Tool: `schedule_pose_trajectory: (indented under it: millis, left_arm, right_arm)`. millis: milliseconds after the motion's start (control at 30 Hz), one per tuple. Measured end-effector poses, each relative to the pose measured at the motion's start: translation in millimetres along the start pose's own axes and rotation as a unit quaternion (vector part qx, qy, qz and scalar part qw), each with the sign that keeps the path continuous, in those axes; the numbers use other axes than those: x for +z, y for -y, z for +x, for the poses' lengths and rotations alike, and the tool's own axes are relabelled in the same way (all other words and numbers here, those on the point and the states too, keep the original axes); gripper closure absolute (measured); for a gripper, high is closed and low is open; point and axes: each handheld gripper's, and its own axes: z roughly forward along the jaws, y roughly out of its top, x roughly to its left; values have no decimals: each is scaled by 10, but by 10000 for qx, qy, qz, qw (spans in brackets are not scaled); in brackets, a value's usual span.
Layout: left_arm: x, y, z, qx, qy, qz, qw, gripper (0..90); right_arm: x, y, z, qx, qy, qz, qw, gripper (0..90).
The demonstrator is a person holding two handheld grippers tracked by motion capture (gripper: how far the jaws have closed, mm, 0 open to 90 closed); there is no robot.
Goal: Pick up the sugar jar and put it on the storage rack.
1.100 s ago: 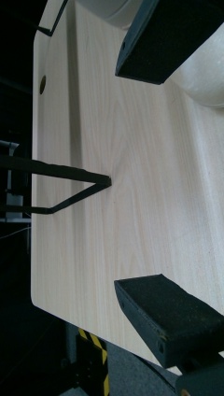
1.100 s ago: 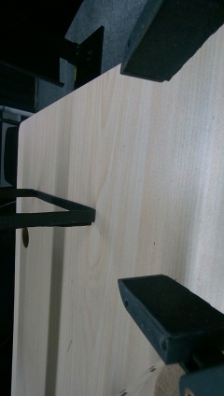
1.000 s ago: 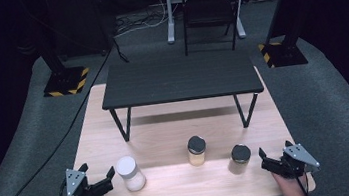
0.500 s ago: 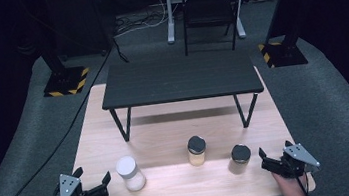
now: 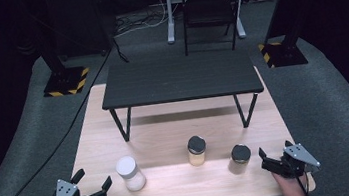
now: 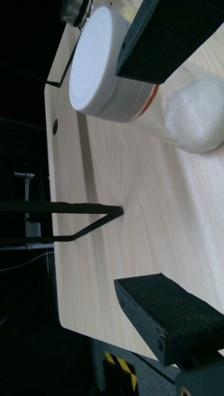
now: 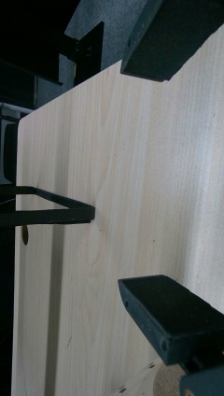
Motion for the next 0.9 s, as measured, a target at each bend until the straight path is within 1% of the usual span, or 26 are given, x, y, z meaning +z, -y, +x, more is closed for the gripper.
schedule_pose_trajectory:
  millis: [33, 67, 133, 200, 233, 333, 567, 767, 833, 900]
  left_arm:
    - [0, 0, 0, 0, 0, 0, 10000, 14]
    - [-13, -15, -15, 19, 76, -32, 10000, 14]
    - [-25, -30, -35, 72, 148, -72, 9998, 14]
    - [-28, -38, -45, 94, 178, -67, 9998, 14]
    - [-36, -56, -73, 140, 245, -89, 9996, 14]
    - [-44, -86, -125, 237, 356, -120, 9990, 13]
    - [-32, -124, -229, 403, 493, -90, 9979, 12]
    - [-4, -122, -259, 422, 546, -52, 9976, 12]
    - [2, -119, -269, 447, 589, -50, 9973, 11]
    - [4, -115, -280, 478, 701, -89, 9964, 3]
  right_arm:
    - [0, 0, 0, 0, 0, 0, 10000, 0]
    - [0, 0, 0, -3, 1, 0, 10000, 0]
    - [1, 0, 2, -1, 0, 5, 10000, 0]
    - [1, 0, 1, -5, 6, 4, 10000, 0]
    - [0, 0, 1, -5, 5, 2, 10000, 0]
    - [-1, 1, 1, -6, 4, -1, 10000, 0]
    - [-2, 1, 0, -7, -12, 3, 10000, 0]
    - [-1, 0, 2, -15, -23, 6, 10000, 0]
    - [0, 0, 2, -16, -27, 9, 10000, 0]
    - [0, 0, 2, -15, -30, 9, 10000, 0]
